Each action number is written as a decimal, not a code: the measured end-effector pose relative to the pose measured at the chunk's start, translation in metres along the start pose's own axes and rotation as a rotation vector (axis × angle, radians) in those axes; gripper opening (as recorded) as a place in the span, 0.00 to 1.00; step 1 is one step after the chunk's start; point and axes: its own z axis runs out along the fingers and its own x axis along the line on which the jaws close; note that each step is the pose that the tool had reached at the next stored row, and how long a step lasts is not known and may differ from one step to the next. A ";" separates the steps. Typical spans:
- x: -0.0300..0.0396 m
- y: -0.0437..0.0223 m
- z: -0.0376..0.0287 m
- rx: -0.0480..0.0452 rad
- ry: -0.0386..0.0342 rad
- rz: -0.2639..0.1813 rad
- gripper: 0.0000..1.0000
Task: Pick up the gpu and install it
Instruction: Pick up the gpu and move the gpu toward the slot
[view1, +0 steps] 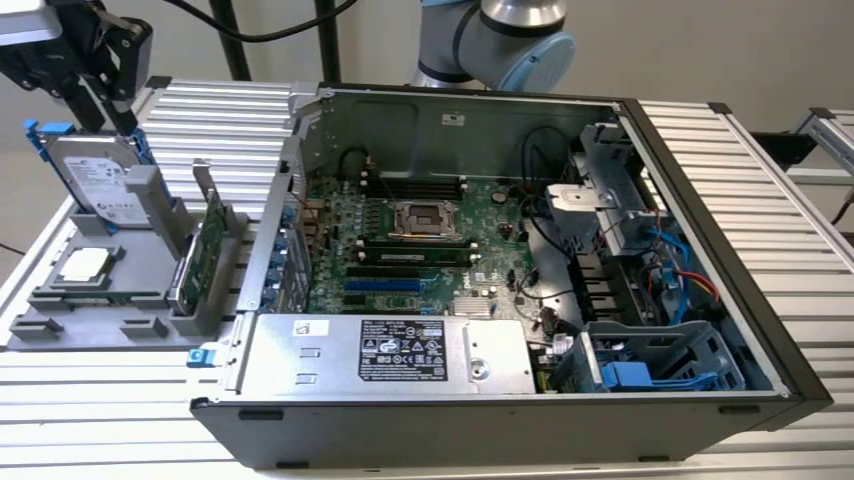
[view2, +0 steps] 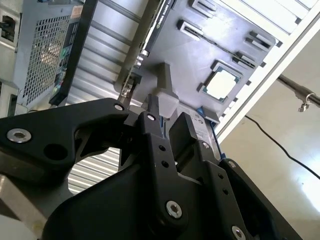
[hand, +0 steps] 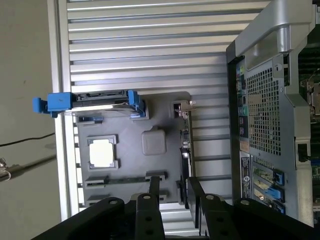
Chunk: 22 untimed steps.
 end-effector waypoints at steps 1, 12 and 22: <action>0.0000 0.0000 0.0000 0.0000 0.0000 0.000 1.00; -0.0087 0.0006 0.0001 0.0000 0.0001 0.000 1.00; -0.0166 -0.0013 0.0001 0.0000 0.0004 0.000 1.00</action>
